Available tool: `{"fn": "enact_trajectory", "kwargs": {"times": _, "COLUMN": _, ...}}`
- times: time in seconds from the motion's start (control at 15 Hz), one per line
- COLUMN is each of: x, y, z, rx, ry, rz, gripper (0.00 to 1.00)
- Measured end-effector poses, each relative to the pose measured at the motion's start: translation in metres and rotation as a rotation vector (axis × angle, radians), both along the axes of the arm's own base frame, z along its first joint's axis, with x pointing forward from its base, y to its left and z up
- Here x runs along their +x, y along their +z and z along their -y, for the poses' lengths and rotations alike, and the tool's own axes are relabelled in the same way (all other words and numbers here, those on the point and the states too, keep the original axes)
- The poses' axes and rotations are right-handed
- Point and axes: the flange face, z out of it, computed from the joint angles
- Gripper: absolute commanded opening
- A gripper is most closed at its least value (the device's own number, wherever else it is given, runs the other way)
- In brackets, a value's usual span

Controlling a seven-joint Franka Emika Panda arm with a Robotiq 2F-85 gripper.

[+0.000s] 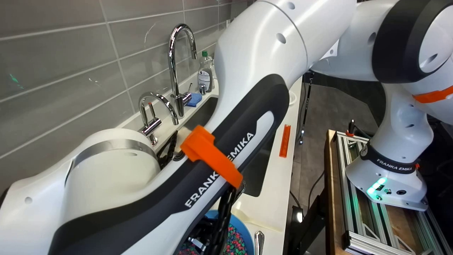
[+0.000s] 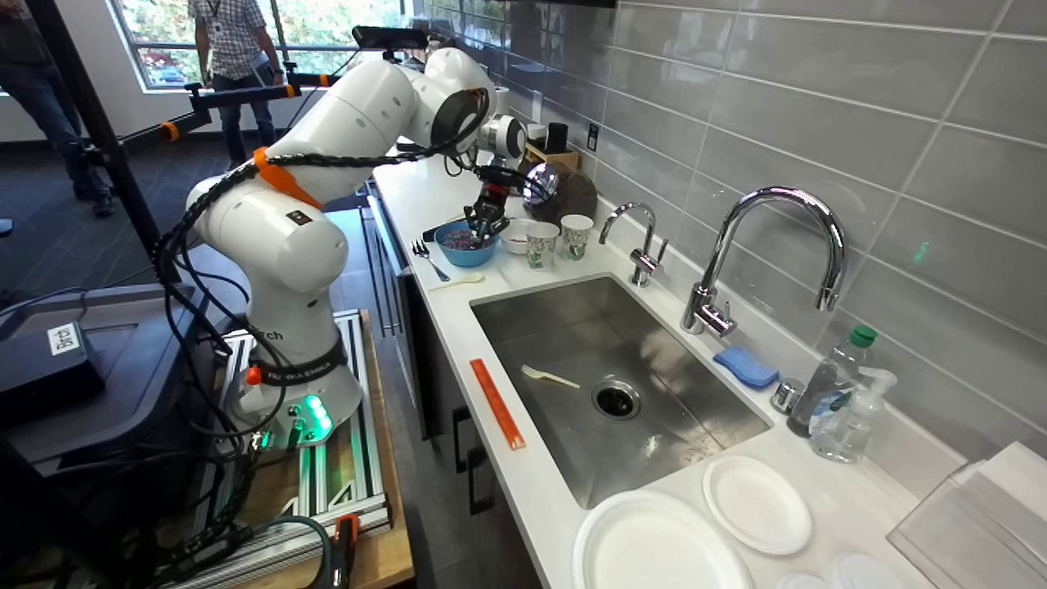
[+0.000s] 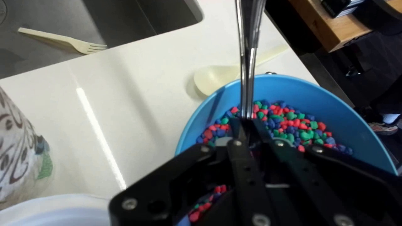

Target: Use the silver spoon to put cereal from the blue bowl into the white bowl.

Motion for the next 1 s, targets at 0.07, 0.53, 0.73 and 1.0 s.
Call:
{"fn": "enact_trajectory", "kwargs": {"times": 0.07, "x": 0.001, "y": 0.001, "z": -0.001, "rx": 0.007, "ry": 0.002, "rz": 0.009, "gripper": 0.03}}
{"fn": "enact_trajectory", "kwargs": {"times": 0.53, "x": -0.004, "y": 0.01, "z": -0.003, "rx": 0.035, "ry": 0.029, "rz": 0.076, "gripper": 0.03}}
{"fn": "enact_trajectory", "kwargs": {"times": 0.73, "x": -0.007, "y": 0.019, "z": -0.002, "rx": 0.045, "ry": 0.029, "rz": 0.11, "gripper": 0.03}}
{"fn": "enact_trajectory", "kwargs": {"times": 1.0, "x": -0.007, "y": 0.034, "z": 0.003, "rx": 0.06, "ry": 0.021, "rz": 0.149, "gripper": 0.03}}
